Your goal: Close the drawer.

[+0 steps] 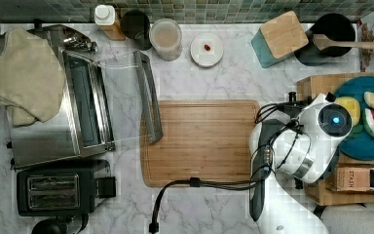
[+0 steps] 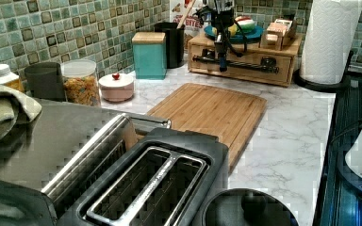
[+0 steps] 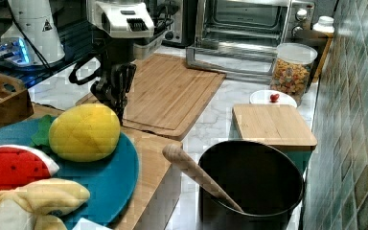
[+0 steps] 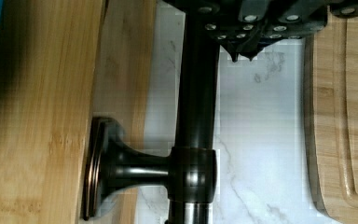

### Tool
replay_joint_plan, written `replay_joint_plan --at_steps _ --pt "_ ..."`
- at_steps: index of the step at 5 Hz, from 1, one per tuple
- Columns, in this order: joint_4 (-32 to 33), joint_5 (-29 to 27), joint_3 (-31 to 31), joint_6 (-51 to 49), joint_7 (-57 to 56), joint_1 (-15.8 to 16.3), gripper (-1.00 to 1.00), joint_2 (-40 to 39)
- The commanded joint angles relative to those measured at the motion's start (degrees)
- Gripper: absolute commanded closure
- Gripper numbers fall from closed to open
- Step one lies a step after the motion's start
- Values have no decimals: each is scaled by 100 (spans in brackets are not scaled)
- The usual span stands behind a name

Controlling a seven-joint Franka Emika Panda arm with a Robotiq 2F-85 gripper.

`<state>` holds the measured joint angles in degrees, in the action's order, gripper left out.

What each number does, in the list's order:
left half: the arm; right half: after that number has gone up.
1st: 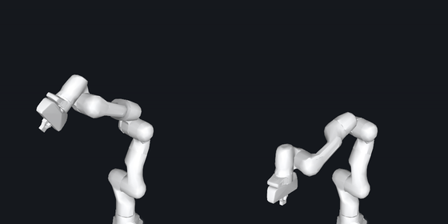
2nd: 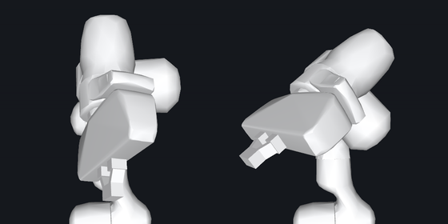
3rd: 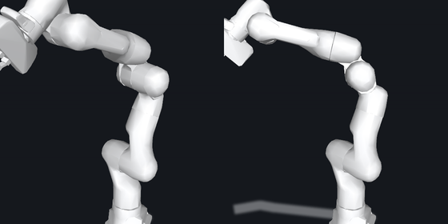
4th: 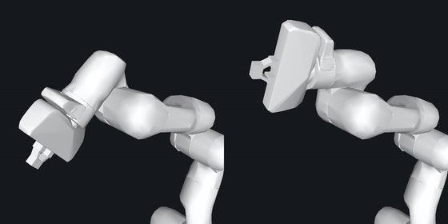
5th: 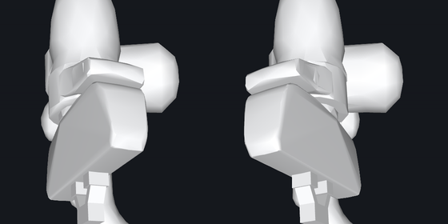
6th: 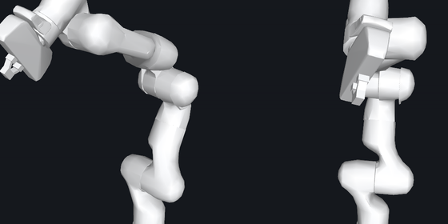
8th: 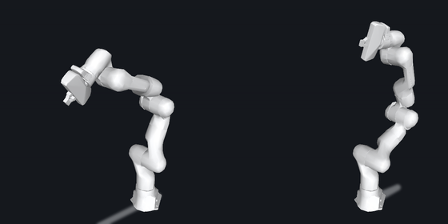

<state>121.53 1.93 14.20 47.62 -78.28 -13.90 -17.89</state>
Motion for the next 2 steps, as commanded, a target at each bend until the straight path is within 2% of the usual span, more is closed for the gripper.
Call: replay_joint_plan --at_steps 1,2 --pt "-647 -38 659 52 -308 -746 100 301" --pt "-648 -49 687 52 -316 -722 100 298"
